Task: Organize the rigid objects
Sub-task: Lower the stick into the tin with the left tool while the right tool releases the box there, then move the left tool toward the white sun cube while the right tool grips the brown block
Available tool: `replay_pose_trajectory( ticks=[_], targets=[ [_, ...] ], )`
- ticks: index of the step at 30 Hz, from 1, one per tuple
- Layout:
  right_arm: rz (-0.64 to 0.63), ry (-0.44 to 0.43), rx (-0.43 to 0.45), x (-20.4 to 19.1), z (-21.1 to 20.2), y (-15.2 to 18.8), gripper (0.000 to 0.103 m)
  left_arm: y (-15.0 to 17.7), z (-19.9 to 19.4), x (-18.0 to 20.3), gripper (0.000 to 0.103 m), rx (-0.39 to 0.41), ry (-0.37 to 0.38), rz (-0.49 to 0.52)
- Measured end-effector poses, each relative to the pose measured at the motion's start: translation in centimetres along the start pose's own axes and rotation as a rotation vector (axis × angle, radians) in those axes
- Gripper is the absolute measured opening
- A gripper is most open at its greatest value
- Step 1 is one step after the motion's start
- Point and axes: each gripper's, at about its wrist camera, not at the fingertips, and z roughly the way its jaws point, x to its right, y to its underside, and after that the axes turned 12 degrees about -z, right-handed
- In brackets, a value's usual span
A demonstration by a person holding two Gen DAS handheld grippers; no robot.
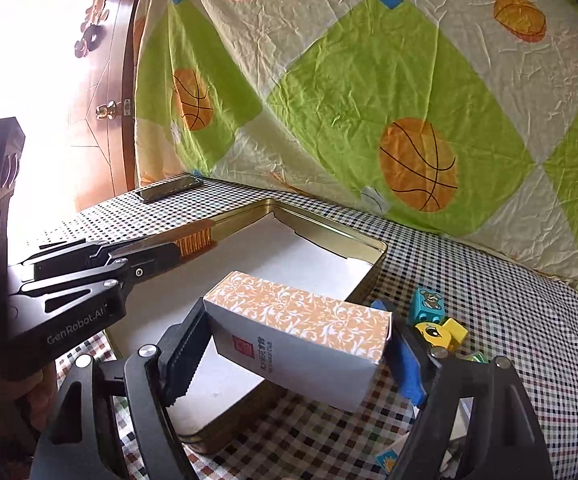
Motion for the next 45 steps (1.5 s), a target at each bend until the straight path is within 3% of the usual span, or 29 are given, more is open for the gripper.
replay_pose_trajectory(
  ticks=[14,28,29,31,33,37,39,45],
  targets=[
    [0.017,-0.059,-0.126,1.4,8.6,-3.3,0.081,-4.7,5.7,-1.9,0.014,-0.140,-0.078,0.028],
    [0.041,-0.086,-0.176,1.9,11.4,-4.2,0.082,-6.2,8.5,-2.0,0.014,-0.219,-0.106,0.042],
    [0.044,-0.095,-0.180,1.9,11.5,-4.2,0.085,-6.3,8.3,-2.0,0.016,-0.210,-0.105,0.043],
    [0.044,-0.095,-0.193,1.9,11.3,-4.0,0.091,-6.3,7.9,-1.9,0.034,-0.192,-0.121,0.048],
    [0.035,-0.094,-0.184,1.9,10.2,-3.8,0.091,-6.3,6.9,-1.8,0.063,-0.146,-0.124,0.043],
    [0.063,-0.084,-0.145,2.8,6.8,-2.8,0.091,-5.6,4.2,-1.5,0.068,-0.074,-0.091,0.016],
    [0.072,-0.092,-0.132,3.5,4.7,-1.5,0.091,-4.7,2.4,-1.2,0.078,-0.026,-0.058,-0.006],
    [0.093,0.026,-0.090,6.0,-3.0,4.4,0.092,0.0,-2.8,1.2,0.097,0.122,0.000,0.007]
  ],
)
